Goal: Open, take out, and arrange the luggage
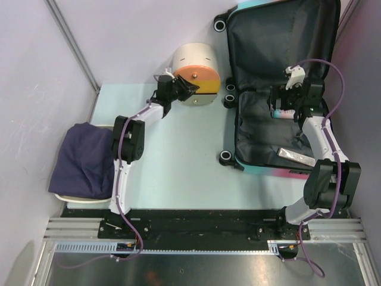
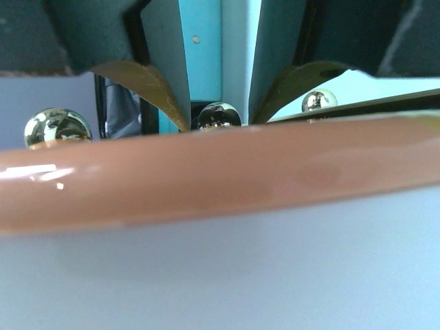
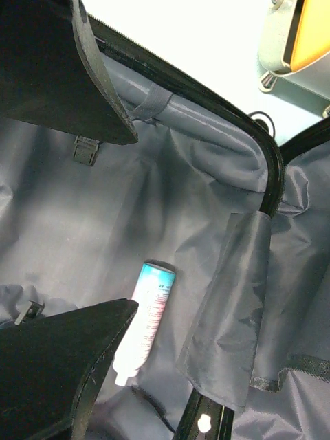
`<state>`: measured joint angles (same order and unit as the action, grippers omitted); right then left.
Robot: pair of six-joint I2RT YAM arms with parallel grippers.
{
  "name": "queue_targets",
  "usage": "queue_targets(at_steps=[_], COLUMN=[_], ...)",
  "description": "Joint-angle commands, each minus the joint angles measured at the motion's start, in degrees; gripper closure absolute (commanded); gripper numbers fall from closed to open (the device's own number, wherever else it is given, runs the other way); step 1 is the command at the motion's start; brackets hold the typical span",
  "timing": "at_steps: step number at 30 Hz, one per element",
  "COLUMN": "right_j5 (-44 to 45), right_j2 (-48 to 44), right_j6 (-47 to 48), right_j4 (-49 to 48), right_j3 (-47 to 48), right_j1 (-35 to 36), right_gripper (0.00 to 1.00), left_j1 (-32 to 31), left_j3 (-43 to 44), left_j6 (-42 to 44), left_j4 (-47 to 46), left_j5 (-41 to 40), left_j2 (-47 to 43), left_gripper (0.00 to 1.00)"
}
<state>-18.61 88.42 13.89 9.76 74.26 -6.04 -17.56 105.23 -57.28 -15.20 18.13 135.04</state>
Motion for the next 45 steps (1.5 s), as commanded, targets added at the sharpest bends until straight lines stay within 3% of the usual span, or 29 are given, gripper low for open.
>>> queue_targets(at_steps=[1, 4, 7, 11, 14, 36, 38, 39, 40, 42, 44, 45], right_j5=[1.4, 1.7, 1.9, 2.0, 1.6, -7.3, -7.9, -8.5, -8.7, -9.2, -10.6, -11.0], right_j2=[-1.8, -1.8, -1.6, -0.8, -0.2, 4.7, 5.3, 5.4, 6.0, 6.5, 7.9, 8.7], right_j6=[1.0, 1.1, 1.8, 2.5, 2.5, 5.8, 6.4, 7.2, 7.8, 10.3, 12.6, 13.7], right_j4=[0.8, 1.0, 1.2, 1.5, 1.4, 1.4, 1.8, 2.5, 2.9, 4.7, 6.5, 7.5], right_j3=[2.7, 2.9, 3.3, 4.2, 4.7, 7.0, 7.3, 7.4, 7.6, 8.4, 9.5, 11.1], right_j1=[1.0, 1.6, 2.3, 2.8, 2.9, -2.2, -2.7, -2.7, -2.9, -3.2, -3.4, -3.8], right_gripper=[0.0, 0.0, 0.0, 0.0, 0.0, 0.0, 0.0, 0.0, 0.0, 0.0, 0.0, 0.0], left_j1=[0.4, 0.5, 0.7, 0.8, 0.8, -2.1, -2.2, -2.2, -2.2, -2.0, -1.5, -1.2], left_j3=[2.9, 3.2, 3.1, 0.3, -3.1, -31.8, -32.6, -32.5, -32.4, -31.1, -29.6, -29.3], left_j6=[-7.1, -9.0, -10.0, -10.7, -11.6, -15.3, -15.2, -15.1, -14.9, -14.2, -12.1, -11.4], left_j4=[-1.4, -1.1, -0.8, -0.8, -1.1, -6.2, -6.2, -6.2, -6.2, -6.2, -6.2, -6.2], left_j5=[-1.9, -1.8, -1.0, 1.0, 2.9, 3.8, 3.1, 2.6, 2.2, 2.2, 4.0, 4.7], left_j2=[-0.5, -0.2, 0.1, -0.8, -2.8, -21.8, -22.2, -22.3, -22.3, -21.8, -21.1, -21.0], left_gripper=[0.56, 0.56, 0.64, 0.84, 0.91, 0.94, 0.84, 0.76, 0.6, 0.48, 0.24, 0.2])
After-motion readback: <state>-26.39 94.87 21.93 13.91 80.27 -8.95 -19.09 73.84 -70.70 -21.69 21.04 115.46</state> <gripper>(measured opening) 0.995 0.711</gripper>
